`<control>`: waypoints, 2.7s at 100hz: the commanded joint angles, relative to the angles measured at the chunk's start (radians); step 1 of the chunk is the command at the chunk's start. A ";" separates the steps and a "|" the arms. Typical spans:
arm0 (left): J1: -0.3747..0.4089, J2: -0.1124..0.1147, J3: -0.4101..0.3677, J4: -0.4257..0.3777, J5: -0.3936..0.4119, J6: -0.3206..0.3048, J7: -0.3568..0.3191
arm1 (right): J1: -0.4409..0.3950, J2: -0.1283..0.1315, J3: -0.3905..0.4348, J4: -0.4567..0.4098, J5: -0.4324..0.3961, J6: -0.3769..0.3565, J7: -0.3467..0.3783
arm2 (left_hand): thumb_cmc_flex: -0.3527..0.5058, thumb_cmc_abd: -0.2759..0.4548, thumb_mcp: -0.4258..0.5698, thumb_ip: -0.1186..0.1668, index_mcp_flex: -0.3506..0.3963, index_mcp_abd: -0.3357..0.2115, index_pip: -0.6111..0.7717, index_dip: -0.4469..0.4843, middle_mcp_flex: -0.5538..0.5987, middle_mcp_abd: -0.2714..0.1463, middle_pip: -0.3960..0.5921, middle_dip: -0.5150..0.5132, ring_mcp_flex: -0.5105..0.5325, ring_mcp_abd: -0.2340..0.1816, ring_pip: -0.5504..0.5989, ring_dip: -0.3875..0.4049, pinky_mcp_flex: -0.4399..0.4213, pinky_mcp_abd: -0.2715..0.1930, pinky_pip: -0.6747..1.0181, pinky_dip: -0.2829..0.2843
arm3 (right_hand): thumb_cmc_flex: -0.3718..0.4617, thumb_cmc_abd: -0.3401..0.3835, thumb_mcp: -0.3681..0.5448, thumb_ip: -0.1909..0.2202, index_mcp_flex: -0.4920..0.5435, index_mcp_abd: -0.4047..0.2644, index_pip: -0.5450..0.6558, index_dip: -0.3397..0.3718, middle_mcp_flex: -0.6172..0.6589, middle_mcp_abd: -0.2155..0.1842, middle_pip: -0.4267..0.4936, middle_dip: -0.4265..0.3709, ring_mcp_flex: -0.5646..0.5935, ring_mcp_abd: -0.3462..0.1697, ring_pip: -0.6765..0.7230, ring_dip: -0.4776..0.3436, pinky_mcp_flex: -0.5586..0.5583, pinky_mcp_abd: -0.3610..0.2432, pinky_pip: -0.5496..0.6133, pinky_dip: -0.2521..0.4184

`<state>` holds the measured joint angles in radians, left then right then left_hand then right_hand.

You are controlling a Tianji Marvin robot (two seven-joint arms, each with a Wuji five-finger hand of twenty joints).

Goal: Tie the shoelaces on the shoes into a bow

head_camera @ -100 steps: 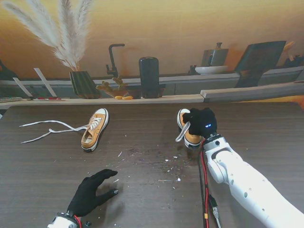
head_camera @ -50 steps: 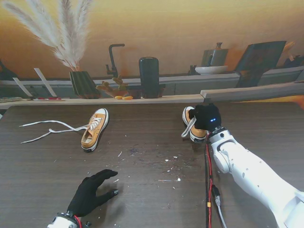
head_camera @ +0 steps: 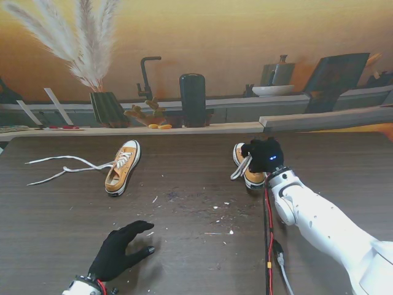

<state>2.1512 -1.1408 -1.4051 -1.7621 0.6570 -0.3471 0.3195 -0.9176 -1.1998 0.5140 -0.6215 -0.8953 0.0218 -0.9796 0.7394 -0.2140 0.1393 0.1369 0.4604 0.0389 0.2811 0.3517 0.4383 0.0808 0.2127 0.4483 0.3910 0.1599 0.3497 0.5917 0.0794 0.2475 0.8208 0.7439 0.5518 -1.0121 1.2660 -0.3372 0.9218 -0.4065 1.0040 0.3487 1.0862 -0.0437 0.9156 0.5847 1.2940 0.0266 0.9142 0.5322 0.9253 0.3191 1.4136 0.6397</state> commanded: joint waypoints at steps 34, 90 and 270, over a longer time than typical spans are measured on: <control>0.008 0.002 0.001 -0.013 -0.007 -0.013 -0.026 | -0.099 0.067 0.121 -0.179 -0.095 0.012 0.191 | 0.011 0.035 -0.038 0.003 0.014 -0.044 -0.001 0.015 -0.006 -0.001 -0.003 -0.008 0.026 0.004 0.009 -0.001 0.005 0.000 0.015 0.003 | -0.182 -0.008 0.018 0.086 -0.094 0.122 -0.194 0.098 -0.156 -0.012 0.000 -0.007 -0.049 0.035 -0.162 -0.004 -0.112 0.004 -0.089 -0.001; 0.028 0.000 -0.017 -0.028 -0.011 -0.031 -0.022 | -0.384 0.139 0.452 -0.611 -0.283 -0.028 0.448 | 0.015 0.033 -0.039 0.003 0.015 -0.045 -0.001 0.016 -0.006 0.000 -0.004 -0.008 0.025 0.003 0.007 -0.002 0.005 0.000 0.013 0.002 | -0.378 -0.010 0.006 0.098 -0.233 0.214 -0.330 0.159 -0.314 -0.003 -0.044 -0.021 -0.186 0.057 -0.256 -0.026 -0.237 0.008 -0.186 0.008; -0.337 0.063 0.016 -0.125 0.282 0.409 -0.344 | -1.012 0.048 0.710 -1.008 0.133 -0.127 0.507 | 0.108 -0.025 0.071 0.045 0.017 -0.062 -0.004 0.016 -0.030 -0.036 -0.024 -0.024 -0.021 -0.028 -0.138 -0.082 -0.022 -0.017 -0.106 -0.036 | -0.293 0.356 -0.365 0.146 -0.415 0.277 -0.544 0.039 -0.543 0.066 -0.397 -0.282 -0.648 0.148 -0.759 -0.284 -0.705 -0.078 -0.673 -0.279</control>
<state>1.8739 -1.0848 -1.3882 -1.8975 0.9027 0.0511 0.0066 -1.9274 -1.1531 1.2226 -1.6304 -0.7673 -0.1032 -0.4964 0.8008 -0.2164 0.1759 0.1636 0.4726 0.0382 0.2770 0.3521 0.4288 0.0785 0.2106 0.4480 0.3901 0.1571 0.2369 0.5388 0.0773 0.2477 0.7358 0.7180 0.2450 -0.6647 0.9314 -0.2236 0.5424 -0.1333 0.4697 0.4029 0.5783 0.0087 0.5100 0.3130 0.6622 0.1731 0.1561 0.2496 0.2358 0.2610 0.7346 0.3673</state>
